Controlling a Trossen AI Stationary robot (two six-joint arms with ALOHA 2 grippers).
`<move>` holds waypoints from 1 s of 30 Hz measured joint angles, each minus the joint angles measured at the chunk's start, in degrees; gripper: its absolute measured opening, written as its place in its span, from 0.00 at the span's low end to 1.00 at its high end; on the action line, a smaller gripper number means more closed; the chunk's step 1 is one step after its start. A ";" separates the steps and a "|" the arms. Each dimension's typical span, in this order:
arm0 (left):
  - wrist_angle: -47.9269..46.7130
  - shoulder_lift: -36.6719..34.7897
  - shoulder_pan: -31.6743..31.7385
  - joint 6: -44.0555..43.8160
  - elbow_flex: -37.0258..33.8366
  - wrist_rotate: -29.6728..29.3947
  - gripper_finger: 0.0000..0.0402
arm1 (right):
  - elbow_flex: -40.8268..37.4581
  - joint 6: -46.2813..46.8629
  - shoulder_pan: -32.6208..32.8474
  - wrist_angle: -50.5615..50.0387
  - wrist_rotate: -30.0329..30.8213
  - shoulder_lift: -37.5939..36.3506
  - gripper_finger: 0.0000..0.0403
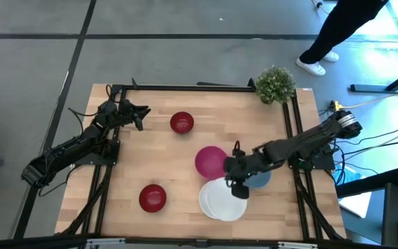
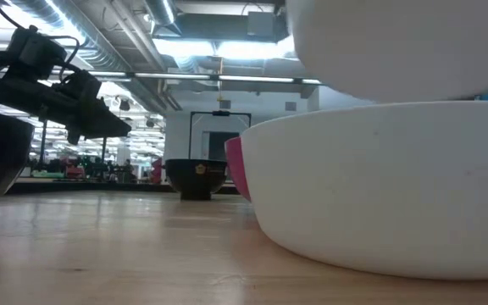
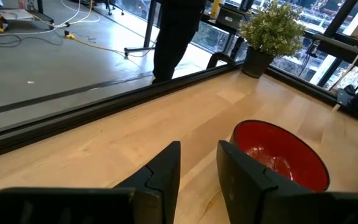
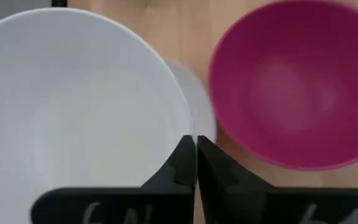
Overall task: Nest bowls inside each other
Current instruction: Stack the top white bowl on the bottom white bowl
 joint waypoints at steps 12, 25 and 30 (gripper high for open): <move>-0.12 0.01 0.00 0.00 0.00 -0.01 0.25 | 0.02 -2.21 0.31 4.00 -0.10 3.21 0.01; -0.16 0.02 0.01 0.00 -0.01 -0.01 0.25 | 0.00 -4.41 -2.07 6.40 -2.43 7.36 0.01; -0.12 0.00 0.00 0.00 0.00 -0.01 0.25 | 0.00 -5.54 -2.76 7.06 -3.19 8.66 0.01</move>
